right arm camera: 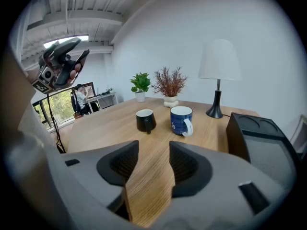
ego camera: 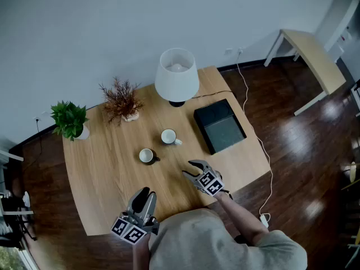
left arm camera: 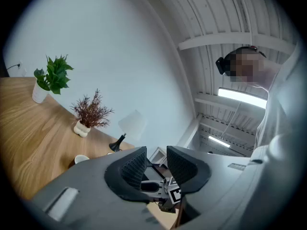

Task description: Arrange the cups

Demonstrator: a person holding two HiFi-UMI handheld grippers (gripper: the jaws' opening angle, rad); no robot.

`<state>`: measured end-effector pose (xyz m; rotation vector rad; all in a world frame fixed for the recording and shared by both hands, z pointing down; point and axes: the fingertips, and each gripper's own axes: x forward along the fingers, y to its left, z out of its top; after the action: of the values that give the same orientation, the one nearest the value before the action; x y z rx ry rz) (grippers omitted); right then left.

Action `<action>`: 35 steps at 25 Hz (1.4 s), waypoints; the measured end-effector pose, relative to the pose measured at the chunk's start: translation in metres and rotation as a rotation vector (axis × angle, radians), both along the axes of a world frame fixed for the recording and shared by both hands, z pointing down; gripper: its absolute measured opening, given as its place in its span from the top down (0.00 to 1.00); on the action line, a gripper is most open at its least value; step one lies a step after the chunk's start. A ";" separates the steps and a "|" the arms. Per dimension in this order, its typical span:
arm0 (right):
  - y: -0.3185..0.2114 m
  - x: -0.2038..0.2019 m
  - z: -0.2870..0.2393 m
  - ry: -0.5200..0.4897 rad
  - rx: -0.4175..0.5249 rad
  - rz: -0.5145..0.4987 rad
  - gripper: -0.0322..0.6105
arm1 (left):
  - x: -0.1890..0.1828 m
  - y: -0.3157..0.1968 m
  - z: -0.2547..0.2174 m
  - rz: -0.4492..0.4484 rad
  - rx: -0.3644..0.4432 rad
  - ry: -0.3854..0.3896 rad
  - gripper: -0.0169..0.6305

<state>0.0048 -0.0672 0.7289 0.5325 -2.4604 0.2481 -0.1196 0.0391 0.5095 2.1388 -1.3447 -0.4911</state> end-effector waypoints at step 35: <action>-0.125 -0.057 0.037 0.244 -0.005 -0.050 0.82 | 0.012 -0.008 0.017 0.029 -0.068 -0.166 0.59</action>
<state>-0.0524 -0.1920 0.7664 0.4691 -2.2319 0.1590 -0.1079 0.0312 0.5265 2.1789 -1.3961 -0.2571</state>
